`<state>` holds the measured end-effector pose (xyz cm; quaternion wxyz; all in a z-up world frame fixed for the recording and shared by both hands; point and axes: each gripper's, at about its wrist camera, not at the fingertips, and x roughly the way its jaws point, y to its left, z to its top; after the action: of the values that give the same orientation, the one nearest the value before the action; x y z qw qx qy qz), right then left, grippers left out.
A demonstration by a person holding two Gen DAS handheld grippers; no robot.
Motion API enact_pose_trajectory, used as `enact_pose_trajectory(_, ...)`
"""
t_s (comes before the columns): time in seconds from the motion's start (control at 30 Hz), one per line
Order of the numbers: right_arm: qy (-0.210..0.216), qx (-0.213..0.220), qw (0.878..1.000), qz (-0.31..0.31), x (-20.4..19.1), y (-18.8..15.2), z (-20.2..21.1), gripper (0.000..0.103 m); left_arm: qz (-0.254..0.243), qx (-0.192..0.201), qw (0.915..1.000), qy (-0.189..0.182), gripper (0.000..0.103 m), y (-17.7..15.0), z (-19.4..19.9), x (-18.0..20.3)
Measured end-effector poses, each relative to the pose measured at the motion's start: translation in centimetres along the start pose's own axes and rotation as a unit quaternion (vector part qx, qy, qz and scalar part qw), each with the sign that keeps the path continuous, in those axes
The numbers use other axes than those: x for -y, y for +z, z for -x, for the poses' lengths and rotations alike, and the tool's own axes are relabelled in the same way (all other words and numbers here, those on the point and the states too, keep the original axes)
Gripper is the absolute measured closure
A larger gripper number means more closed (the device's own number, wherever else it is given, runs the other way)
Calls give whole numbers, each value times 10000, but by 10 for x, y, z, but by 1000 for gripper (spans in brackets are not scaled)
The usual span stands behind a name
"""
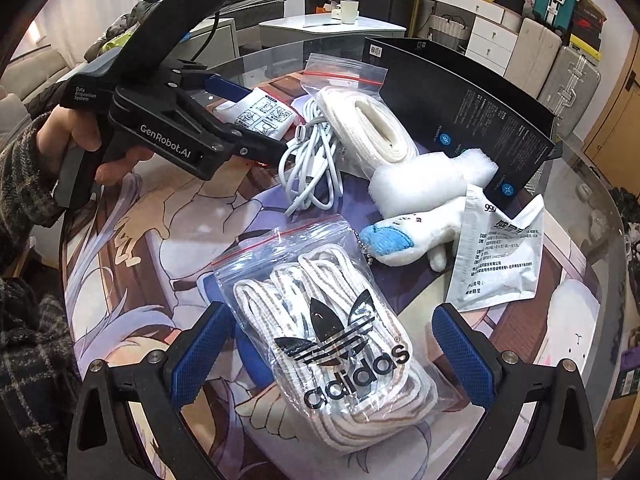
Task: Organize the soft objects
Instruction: 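Lower the right tool to the Adidas lace bag while the left tool approaches the red-edged packet, then close the right gripper on the Adidas bag while the left gripper grasps the red-edged packet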
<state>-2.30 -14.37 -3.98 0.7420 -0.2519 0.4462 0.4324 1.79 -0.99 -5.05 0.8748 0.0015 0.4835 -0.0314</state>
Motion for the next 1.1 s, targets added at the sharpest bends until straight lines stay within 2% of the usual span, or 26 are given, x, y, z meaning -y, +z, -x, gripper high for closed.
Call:
enact_pose_trajectory(0.13,116,-94,9998,-137,1,11,-14,6,-1,-8,10000,38,1,0,0,1)
enact_pose_trajectory(0.27,104,-44,9997,-198,3,17,-17,20,-13,-7,10000,40,6,1,2,1)
enact_pose_trajectory(0.33,85,-41,9996,-256,5,19,-15,28,-12,15,10000,50,17,1,4,2)
enact_pose_trajectory(0.47,69,-49,9996,-274,2,24,-14,40,-6,1,10000,53,22,0,6,2)
enact_pose_trajectory(0.57,88,-59,9995,-286,-1,25,-12,50,26,12,10000,24,30,-2,10,2)
enact_pose_trajectory(0.77,116,-41,9993,-359,-4,17,-5,57,122,2,9999,-58,40,-8,17,2)
enact_pose_trajectory(1.1,-8,235,9965,-798,-2,4,23,59,66,186,9998,-40,42,-14,39,8)
